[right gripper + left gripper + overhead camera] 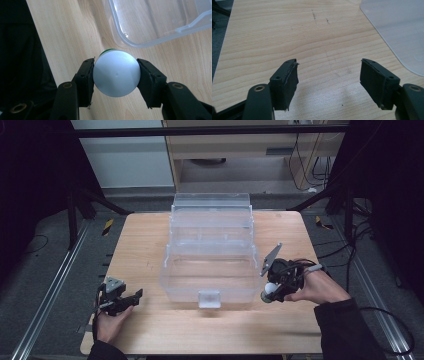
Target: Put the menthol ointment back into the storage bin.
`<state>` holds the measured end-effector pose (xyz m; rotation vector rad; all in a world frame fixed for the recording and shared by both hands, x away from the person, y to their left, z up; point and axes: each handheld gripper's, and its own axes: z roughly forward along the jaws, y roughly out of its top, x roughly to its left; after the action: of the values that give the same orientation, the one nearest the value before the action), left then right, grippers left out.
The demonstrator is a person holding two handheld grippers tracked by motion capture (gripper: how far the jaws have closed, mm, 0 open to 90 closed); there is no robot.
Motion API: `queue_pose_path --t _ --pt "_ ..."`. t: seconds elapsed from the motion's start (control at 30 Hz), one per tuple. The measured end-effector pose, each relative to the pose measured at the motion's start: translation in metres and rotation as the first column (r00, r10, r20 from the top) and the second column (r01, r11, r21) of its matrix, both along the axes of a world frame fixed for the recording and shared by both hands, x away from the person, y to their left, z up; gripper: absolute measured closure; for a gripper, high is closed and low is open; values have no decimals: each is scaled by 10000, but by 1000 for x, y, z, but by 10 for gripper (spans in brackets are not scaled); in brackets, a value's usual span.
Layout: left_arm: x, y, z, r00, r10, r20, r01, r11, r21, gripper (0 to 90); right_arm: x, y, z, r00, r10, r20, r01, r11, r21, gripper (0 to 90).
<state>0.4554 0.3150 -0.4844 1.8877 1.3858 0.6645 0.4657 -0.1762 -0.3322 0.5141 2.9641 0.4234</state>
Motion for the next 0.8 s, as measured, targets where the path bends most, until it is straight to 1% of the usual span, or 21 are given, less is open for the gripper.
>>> queue_pose_path --t 0.13,0.17,0.2,0.27,0.4,0.43,0.63,0.7,0.8 --pt "0 0 0 10000 4 8 -4 10000 1 301 2 1 6 10000 -33 31 33 10000 60 502" --pt "0 0 0 10000 6 9 -6 10000 3 301 4 2 10 10000 -51 21 51 9999 100 502" --pt "0 0 0 10000 6 9 -6 10000 3 301 4 2 10 10000 -51 21 51 9999 100 502" --pt "0 0 0 10000 10 6 -10 10000 -8 301 8 4 15 10000 -24 12 23 9999 152 502" --pt "0 0 0 10000 10 9 -10 10000 -5 301 13 6 20 10000 -23 57 22 9998 197 502" --pt "0 0 0 10000 11 8 -11 10000 -11 302 14 7 21 10000 -57 5 57 9998 214 503" --pt "0 1 0 10000 22 9 -22 10000 -13 302 21 12 24 9999 -89 57 88 9997 230 502" --pt "0 1 0 10000 28 18 -27 10000 -19 302 24 13 24 9999 25 133 -28 9997 260 503" --pt "0 1 0 10000 31 18 -31 10000 -13 302 27 16 26 9999 -42 153 37 9995 320 502"
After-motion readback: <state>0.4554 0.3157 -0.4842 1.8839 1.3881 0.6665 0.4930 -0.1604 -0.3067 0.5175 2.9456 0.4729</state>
